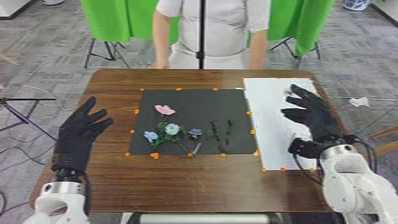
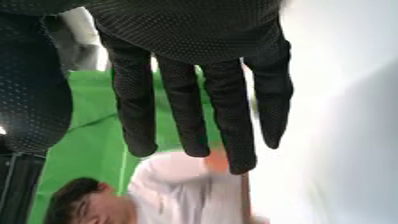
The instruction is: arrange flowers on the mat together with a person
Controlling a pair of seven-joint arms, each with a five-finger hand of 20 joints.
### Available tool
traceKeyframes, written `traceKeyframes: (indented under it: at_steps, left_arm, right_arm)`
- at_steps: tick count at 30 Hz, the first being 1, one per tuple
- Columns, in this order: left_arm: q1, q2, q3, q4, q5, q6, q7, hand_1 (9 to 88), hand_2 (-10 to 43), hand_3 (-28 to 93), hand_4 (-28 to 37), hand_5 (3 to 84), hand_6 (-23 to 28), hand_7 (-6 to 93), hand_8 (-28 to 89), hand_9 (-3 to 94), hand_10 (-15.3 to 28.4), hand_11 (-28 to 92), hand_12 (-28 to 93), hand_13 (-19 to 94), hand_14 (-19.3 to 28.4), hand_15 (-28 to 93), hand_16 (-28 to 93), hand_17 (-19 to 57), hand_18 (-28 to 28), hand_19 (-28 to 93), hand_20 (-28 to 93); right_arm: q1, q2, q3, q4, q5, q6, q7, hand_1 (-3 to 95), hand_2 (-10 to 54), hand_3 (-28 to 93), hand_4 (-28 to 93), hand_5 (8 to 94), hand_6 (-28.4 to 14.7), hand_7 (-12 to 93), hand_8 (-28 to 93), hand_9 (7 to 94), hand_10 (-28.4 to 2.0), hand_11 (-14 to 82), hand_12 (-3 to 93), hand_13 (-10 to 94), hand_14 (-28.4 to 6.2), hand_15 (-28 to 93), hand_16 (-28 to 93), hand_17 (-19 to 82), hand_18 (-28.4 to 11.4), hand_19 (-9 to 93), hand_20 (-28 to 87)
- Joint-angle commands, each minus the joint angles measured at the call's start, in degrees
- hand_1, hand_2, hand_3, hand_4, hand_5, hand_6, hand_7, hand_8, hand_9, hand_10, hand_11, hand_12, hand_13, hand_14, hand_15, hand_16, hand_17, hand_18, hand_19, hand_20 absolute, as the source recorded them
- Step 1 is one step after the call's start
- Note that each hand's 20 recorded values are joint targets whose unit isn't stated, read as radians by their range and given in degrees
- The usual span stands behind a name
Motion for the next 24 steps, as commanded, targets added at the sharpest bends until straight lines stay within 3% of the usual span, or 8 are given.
traceKeyframes:
  at_steps: [1, 9, 18, 22, 24]
  left_arm:
    - [0.69, -0.24, 0.33, -0.19, 0.22, -0.09, -0.47, 24.6, 7.6, 78, -28.2, 36.8, 5.0, 10.9, -9, 37.1, 18.1, 24, 10, 29, 27.1, 53, -9, -6.7, 27.3, 53, 22]
    - [0.09, 0.24, 0.87, -0.07, -0.09, 0.23, 0.26, 24.7, 7.6, 78, -28.2, 36.8, 5.1, 11.0, -9, 37.0, 18.0, 24, 10, 29, 27.2, 53, -9, -6.6, 27.2, 53, 22]
    - [-1.74, 0.83, 1.66, 0.43, -0.20, -0.08, 0.88, 24.7, 7.5, 78, -28.1, 36.8, 5.1, 11.2, -9, 37.1, 18.1, 24, 10, 29, 27.2, 53, -9, -6.6, 27.3, 53, 22]
    - [-1.83, 1.70, 2.26, 0.36, -1.22, 0.71, 2.69, 24.7, 7.5, 78, -28.0, 36.8, 5.0, 11.3, -9, 37.1, 18.0, 24, 10, 29, 27.2, 53, -9, -6.6, 27.3, 53, 22]
    - [-1.96, 1.57, 2.17, 0.37, -1.15, 0.71, 2.58, 24.7, 7.4, 78, -28.0, 36.7, 5.0, 11.3, -9, 37.0, 18.0, 24, 10, 29, 27.2, 53, -9, -6.7, 27.3, 53, 22]
  right_arm:
    - [13.34, 10.12, -3.11, 7.13, -15.76, 5.88, 10.55, 23.0, 2.1, 79, -27, 41.9, 4.9, 15, -12, 43.7, -13.0, 7.8, 14.5, 41, -17.2, 38, 16, 8, -26.8, 56, 23]
    - [26.96, 15.32, -13.02, 16.64, -32.09, 1.79, 19.13, 27.2, -1.8, 79, -26, 43.1, 4.9, 17, -13, 43.6, -12.9, 9.2, 14.8, 44, -15.6, 42, 14, 11, -27.0, 59, 23]
    - [40.85, 13.68, -25.74, 28.09, -49.53, -6.77, 26.48, 30.2, -3.4, 79, -26, 45.0, 5.2, 19, -14, 44.5, -12.5, 10.1, 14.6, 47, -13.9, 43, 13, 13, -26.8, 60, 22]
    - [44.95, 11.15, -28.21, 32.68, -54.90, -11.05, 27.48, 31.6, -4.3, 79, -26, 45.7, 5.2, 19, -14, 44.9, -12.4, 10.3, 14.4, 48, -13.1, 43, 12, 13, -27.1, 60, 21]
    - [45.36, 10.28, -28.27, 34.00, -57.13, -13.61, 27.83, 32.7, -5.0, 79, -27, 45.8, 5.5, 20, -14, 45.2, -12.2, 10.4, 14.4, 49, -12.5, 43, 12, 14, -27.3, 60, 21]
